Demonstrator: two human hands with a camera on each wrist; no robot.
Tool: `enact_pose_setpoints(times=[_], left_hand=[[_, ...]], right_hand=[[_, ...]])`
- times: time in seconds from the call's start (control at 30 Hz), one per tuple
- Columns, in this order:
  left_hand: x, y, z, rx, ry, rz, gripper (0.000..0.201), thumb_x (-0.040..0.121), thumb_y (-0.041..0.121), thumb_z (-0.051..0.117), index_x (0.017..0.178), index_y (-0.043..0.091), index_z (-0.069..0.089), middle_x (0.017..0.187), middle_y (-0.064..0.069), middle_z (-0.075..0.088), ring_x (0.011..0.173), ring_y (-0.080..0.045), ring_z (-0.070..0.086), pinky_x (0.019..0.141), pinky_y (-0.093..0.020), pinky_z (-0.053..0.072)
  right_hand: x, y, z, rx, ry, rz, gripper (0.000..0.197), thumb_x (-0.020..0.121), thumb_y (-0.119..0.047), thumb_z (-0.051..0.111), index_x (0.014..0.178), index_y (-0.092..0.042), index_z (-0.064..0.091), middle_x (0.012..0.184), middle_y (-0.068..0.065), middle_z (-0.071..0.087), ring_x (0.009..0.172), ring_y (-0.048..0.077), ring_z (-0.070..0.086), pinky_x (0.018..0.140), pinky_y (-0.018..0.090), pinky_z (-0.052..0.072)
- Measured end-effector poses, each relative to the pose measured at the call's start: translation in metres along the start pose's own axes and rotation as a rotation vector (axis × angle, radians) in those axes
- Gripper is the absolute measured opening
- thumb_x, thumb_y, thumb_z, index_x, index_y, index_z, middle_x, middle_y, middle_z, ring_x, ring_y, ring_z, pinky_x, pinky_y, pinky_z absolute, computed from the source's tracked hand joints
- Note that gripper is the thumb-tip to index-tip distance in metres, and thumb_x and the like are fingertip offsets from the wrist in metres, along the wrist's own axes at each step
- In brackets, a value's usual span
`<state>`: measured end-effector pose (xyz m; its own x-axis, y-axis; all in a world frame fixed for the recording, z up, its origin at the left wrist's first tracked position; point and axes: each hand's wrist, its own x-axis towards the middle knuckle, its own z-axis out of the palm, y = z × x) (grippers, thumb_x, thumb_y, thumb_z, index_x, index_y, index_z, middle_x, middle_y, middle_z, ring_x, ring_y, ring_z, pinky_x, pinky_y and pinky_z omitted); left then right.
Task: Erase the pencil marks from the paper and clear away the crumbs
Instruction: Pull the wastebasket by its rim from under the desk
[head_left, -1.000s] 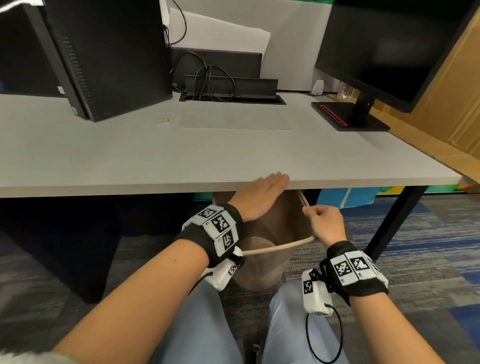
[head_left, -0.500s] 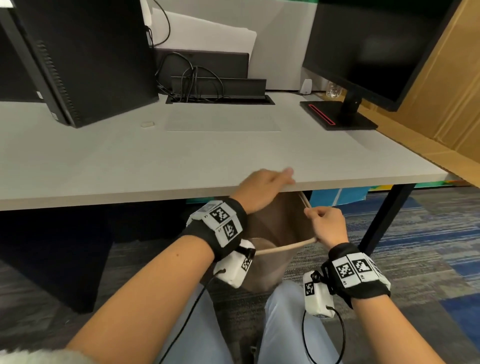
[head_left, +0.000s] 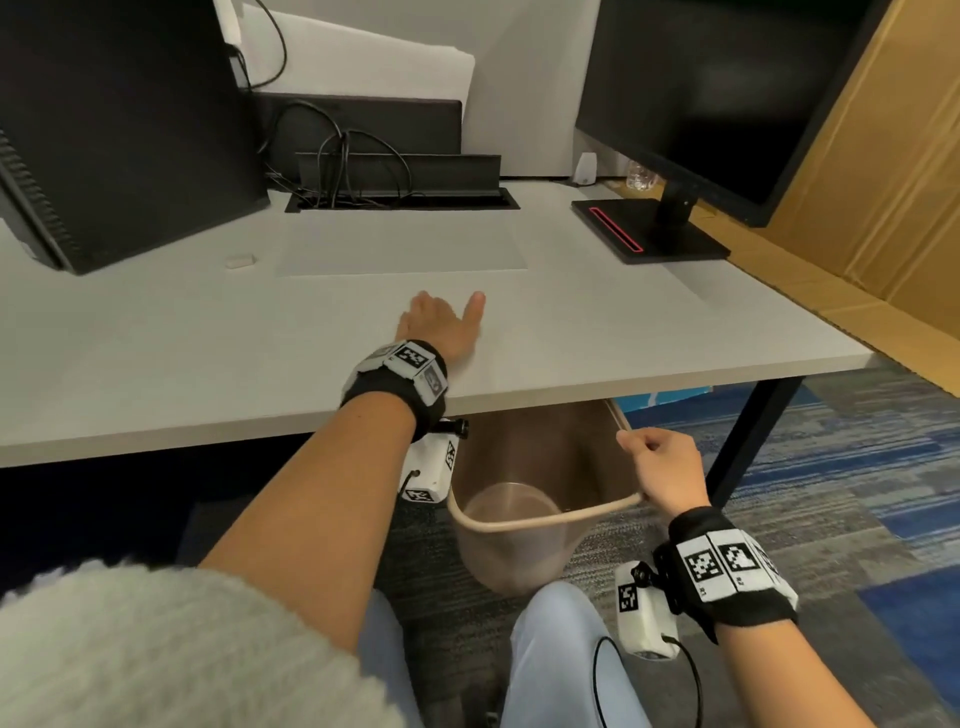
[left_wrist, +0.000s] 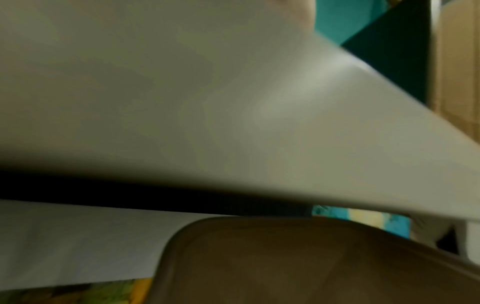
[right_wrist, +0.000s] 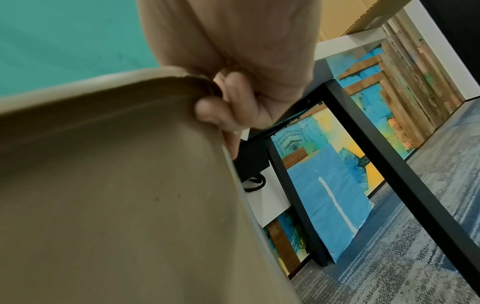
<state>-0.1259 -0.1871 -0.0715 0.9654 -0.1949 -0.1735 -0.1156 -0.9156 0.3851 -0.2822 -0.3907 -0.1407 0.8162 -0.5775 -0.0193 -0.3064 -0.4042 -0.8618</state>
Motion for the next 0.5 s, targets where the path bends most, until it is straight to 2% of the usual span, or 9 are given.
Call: enact_pose_setpoints(times=[0.07,0.13,0.23,0.3,0.37,0.4,0.43,0.47,0.5], left_hand=[[0.001,0.022,0.006,-0.021,-0.072,0.107,0.065,0.096,0.046,0.009,0.147,0.007,0.014,0.155,-0.022,0.007,0.144,-0.033,0.005,0.116,-0.047,0.011],[-0.012,0.046,0.009,-0.038,-0.153,0.219,0.060,0.099,0.039,0.009,0.146,0.002,0.015,0.156,-0.020,0.008,0.145,-0.029,0.006,0.118,-0.044,0.008],[-0.029,0.068,0.013,-0.124,-0.289,0.344,0.057,0.101,0.042,0.004,0.151,0.015,0.004,0.159,-0.002,-0.002,0.146,-0.014,-0.002,0.117,-0.030,-0.003],[-0.040,0.073,0.019,-0.172,-0.391,0.407,0.063,0.097,0.055,0.004,0.151,0.022,0.004,0.159,0.004,0.000,0.146,-0.011,-0.002,0.115,-0.026,-0.005],[-0.051,0.072,0.027,-0.192,-0.423,0.460,0.093,0.073,0.079,0.002,0.151,0.029,0.012,0.159,0.008,0.006,0.146,-0.011,0.003,0.119,-0.033,-0.003],[-0.057,0.071,0.029,-0.205,-0.433,0.467,0.103,0.062,0.084,0.002,0.150,0.031,0.018,0.158,0.009,0.012,0.145,-0.013,0.008,0.118,-0.034,0.002],[-0.062,0.068,0.032,-0.226,-0.445,0.463,0.102,0.062,0.085,0.004,0.148,0.033,0.025,0.156,0.008,0.020,0.143,-0.013,0.016,0.117,-0.033,0.008],[-0.070,0.065,0.032,-0.265,-0.468,0.467,0.091,0.073,0.082,0.007,0.145,0.033,0.034,0.153,0.007,0.027,0.140,-0.012,0.024,0.115,-0.030,0.012],[-0.078,0.061,0.031,-0.330,-0.501,0.483,0.077,0.086,0.072,0.009,0.141,0.029,0.042,0.148,0.005,0.037,0.133,-0.010,0.034,0.112,-0.027,0.018]], right_hand=[[0.001,0.002,-0.005,0.001,0.016,-0.003,0.024,0.091,-0.017,0.057,0.085,0.003,0.068,0.088,0.008,0.064,0.086,0.020,0.055,0.079,0.028,0.037],[0.001,0.005,-0.010,0.006,0.031,-0.004,0.024,0.091,-0.018,0.057,0.082,0.002,0.067,0.081,0.009,0.063,0.081,0.020,0.055,0.077,0.028,0.036],[0.001,0.008,-0.016,-0.004,0.031,0.000,0.024,0.091,-0.018,0.057,0.073,-0.005,0.063,0.065,0.003,0.056,0.067,0.015,0.050,0.073,0.027,0.035],[-0.001,0.010,-0.018,-0.022,0.027,-0.005,0.026,0.091,-0.019,0.057,0.070,-0.005,0.062,0.059,0.001,0.053,0.062,0.013,0.047,0.072,0.027,0.035],[-0.001,0.011,-0.020,-0.024,0.032,-0.010,0.026,0.091,-0.019,0.057,0.076,0.000,0.066,0.067,0.006,0.059,0.068,0.016,0.051,0.074,0.027,0.036],[-0.001,0.012,-0.021,-0.021,0.032,-0.010,0.026,0.091,-0.020,0.058,0.078,0.002,0.067,0.072,0.009,0.061,0.072,0.018,0.053,0.075,0.027,0.037],[-0.001,0.012,-0.022,-0.017,0.030,-0.011,0.027,0.091,-0.020,0.058,0.079,0.003,0.067,0.073,0.010,0.061,0.073,0.020,0.054,0.075,0.027,0.037],[-0.001,0.013,-0.022,-0.014,0.029,-0.012,0.029,0.091,-0.020,0.058,0.078,0.004,0.066,0.072,0.011,0.060,0.072,0.020,0.053,0.074,0.028,0.037],[-0.001,0.014,-0.023,-0.015,0.029,-0.014,0.031,0.091,-0.020,0.058,0.077,0.007,0.065,0.069,0.011,0.058,0.070,0.020,0.051,0.074,0.028,0.037]])
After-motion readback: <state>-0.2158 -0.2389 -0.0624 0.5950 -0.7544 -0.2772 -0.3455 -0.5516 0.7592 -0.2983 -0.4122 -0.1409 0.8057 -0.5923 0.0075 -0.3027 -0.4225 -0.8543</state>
